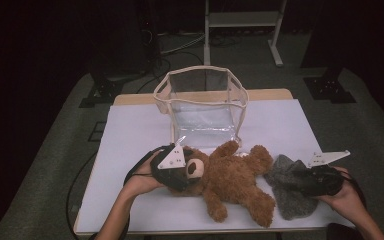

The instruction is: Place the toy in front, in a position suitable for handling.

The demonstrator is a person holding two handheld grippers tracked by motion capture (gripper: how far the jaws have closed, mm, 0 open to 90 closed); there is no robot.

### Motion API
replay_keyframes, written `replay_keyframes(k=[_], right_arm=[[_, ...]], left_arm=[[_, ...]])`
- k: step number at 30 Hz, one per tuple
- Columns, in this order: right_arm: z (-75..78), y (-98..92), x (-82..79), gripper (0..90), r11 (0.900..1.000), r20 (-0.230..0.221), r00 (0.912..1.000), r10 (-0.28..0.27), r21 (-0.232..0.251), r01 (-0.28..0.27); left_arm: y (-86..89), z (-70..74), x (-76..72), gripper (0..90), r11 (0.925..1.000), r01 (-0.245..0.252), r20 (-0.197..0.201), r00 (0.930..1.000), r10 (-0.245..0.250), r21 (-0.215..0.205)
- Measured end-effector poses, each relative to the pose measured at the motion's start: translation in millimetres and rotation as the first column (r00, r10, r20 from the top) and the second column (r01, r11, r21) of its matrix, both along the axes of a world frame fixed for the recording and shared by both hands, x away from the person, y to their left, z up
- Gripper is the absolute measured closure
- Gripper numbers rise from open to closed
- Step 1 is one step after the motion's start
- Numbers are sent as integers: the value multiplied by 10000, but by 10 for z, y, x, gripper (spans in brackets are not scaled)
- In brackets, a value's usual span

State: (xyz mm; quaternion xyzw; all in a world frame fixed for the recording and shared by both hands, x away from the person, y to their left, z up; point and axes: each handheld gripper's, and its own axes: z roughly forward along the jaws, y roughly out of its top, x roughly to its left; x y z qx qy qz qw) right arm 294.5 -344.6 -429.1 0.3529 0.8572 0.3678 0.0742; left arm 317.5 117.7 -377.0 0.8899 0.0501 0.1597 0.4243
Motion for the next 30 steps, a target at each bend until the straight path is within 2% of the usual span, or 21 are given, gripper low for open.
replay_keyframes(k=[5,8,11,16,18,20,22,25,30], right_arm=[[-165,123,67,394,9985,-81,9999,99,-542,-104],[-183,161,51,448,9962,283,9996,-38,-869,62],[-186,165,30,522,9947,467,9985,-274,-980,318],[-173,126,35,708,9921,368,9953,-894,-849,922],[-159,97,47,738,9927,158,9952,-967,-704,975],[-123,58,40,747,9938,139,9953,-959,-553,965],[-31,19,-5,748,9961,186,9960,-877,-47,878],[221,18,-108,747,9970,521,9968,-607,514,580],[705,210,-207,746,9936,1188,9924,324,1038,-448]], left_arm=[[97,-29,14,99,9999,100,-116,9999,-99,126],[135,-77,22,91,9996,49,-175,9998,-44,294],[139,-138,29,119,9997,95,-385,9992,-86,217],[132,-192,13,192,9997,-200,-495,9986,194,-114],[129,-201,7,213,9994,-290,-518,9983,280,-189],[123,-205,2,221,9991,-366,-515,9980,355,-213],[110,-211,-2,230,9986,-467,-549,9975,454,-228],[88,-213,16,231,9973,-665,-674,9957,642,-313],[50,-200,14,233,9942,-1007,-802,9920,974,-371]])
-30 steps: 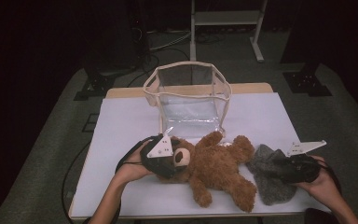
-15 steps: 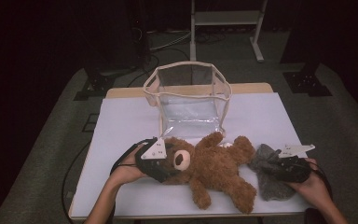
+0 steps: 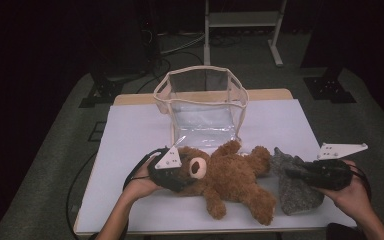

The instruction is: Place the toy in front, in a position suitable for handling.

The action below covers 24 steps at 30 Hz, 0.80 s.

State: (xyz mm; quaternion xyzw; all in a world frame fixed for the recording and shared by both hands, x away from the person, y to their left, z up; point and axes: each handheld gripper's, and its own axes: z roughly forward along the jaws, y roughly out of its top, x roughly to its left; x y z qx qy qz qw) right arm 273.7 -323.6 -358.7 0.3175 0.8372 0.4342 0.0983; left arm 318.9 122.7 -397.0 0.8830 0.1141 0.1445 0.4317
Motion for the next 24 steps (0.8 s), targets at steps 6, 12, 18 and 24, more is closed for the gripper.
replay_keyframes(k=[6,12,18,24], right_arm=[[280,605,52,743,9828,449,9819,1842,-216,-1834],[226,1276,246,741,9447,200,9474,3194,-858,-3166],[59,1525,362,740,9252,335,9391,3420,-1867,-3303],[-12,1311,363,746,9386,186,9522,3049,-1752,-2971]], left_arm=[[-33,32,41,239,9985,-476,-287,9985,468,-268],[-62,73,64,272,9953,-902,-441,9951,887,-345],[-34,62,28,272,9962,-839,-540,9951,825,-245],[-70,118,-66,271,9999,-121,-759,9970,121,10]])
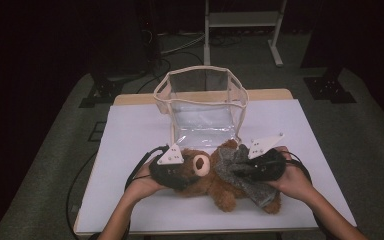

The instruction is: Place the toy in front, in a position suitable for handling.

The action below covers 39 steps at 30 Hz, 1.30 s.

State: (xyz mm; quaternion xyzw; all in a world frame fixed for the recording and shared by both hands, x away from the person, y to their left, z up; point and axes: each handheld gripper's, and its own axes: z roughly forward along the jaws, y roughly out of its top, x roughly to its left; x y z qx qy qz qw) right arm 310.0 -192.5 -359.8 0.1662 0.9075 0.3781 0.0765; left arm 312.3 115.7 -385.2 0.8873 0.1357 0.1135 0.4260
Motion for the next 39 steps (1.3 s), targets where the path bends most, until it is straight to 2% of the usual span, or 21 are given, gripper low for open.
replay_keyframes(k=[3,7,11,14,16,19,22,24,27,30,33,36,39], right_arm=[[-24,-79,3,746,9997,-192,9998,-42,221,46],[-32,-92,3,745,9984,-417,9990,-135,535,157],[141,-25,-5,744,9986,-175,9998,14,522,-5],[273,93,16,743,9990,32,9997,253,371,-254],[297,211,49,743,9983,55,9986,528,255,-529],[231,419,96,743,9958,-172,9957,913,-35,-914],[78,565,108,743,9920,-434,9923,1164,-448,-1184],[17,563,102,745,9907,-557,9904,1267,-430,-1291],[24,462,73,749,9895,-569,9900,1291,-588,-1324],[85,343,17,750,9888,-560,9916,1169,-863,-1214],[170,276,-22,750,9884,-569,9914,1179,-896,-1227],[212,344,-54,749,9841,-641,9865,1505,-854,-1557],[163,518,-65,749,9750,-814,9767,1986,-853,-2054]], left_arm=[[-5,8,-32,267,9997,196,42,9998,-196,155],[-5,-32,-3,273,9999,-12,154,9999,10,112],[14,-51,35,278,10000,-75,128,9999,75,30],[18,-52,41,277,10000,29,197,9998,-29,3],[17,-51,38,277,10000,53,232,9997,-53,5],[25,-51,34,277,10000,47,366,9993,-47,0],[52,-61,53,276,9999,-111,433,9990,112,-28],[81,-65,78,276,9997,-149,395,9991,156,-185],[113,-30,93,276,9991,-265,448,9986,280,-323],[125,-9,94,305,9986,-380,565,9976,400,-364],[98,-43,119,311,9985,-411,437,9981,427,-361],[87,-52,136,306,9979,-489,378,9980,505,-427],[89,-64,137,304,9971,-590,365,9975,607,-483]])
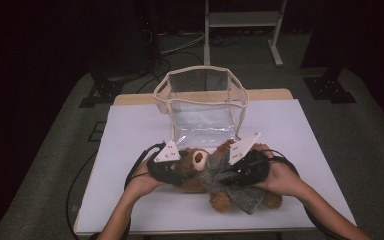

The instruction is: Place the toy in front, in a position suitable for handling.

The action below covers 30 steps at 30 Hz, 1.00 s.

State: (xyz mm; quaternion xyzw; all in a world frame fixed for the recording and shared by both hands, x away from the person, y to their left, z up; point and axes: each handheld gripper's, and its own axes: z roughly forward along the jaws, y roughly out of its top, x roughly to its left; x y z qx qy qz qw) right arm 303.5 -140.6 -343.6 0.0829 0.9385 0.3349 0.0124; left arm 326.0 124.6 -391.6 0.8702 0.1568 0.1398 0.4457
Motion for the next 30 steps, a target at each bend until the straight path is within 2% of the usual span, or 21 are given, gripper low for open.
replay_keyframes(k=[3,5,8,12,16,20,26,28,30], right_arm=[[-151,165,-5,749,9976,-82,9991,418,-549,-422],[-249,194,-14,750,9946,-164,9981,587,-846,-599],[-280,111,-61,751,9943,-127,9985,525,-920,-535],[-254,-96,-125,752,9944,-96,9997,209,-1037,-218],[-209,-285,-185,752,9955,63,9998,-185,-932,190],[-110,-342,-192,751,9977,193,9993,-314,-602,325],[182,-196,-79,752,9996,841,9964,-138,-234,158],[258,-124,-21,752,9999,826,9965,-98,-26,101],[269,-27,33,751,10000,875,9962,-12,-28,15]], left_arm=[[13,-10,6,299,10000,-45,-10,10000,45,21],[24,-15,11,286,9999,57,-53,10000,-56,127],[27,-18,14,282,10000,74,-46,10000,-74,57],[30,-21,18,282,10000,29,-45,10000,-29,-17],[25,-21,15,283,10000,26,-5,10000,-26,-23],[9,-27,19,284,9999,129,-39,9999,-130,-66],[4,-26,-10,285,9990,437,102,9990,-438,111],[5,-25,-19,284,9987,492,111,9987,-494,145],[9,-23,-23,284,9982,570,105,9983,-572,205]])
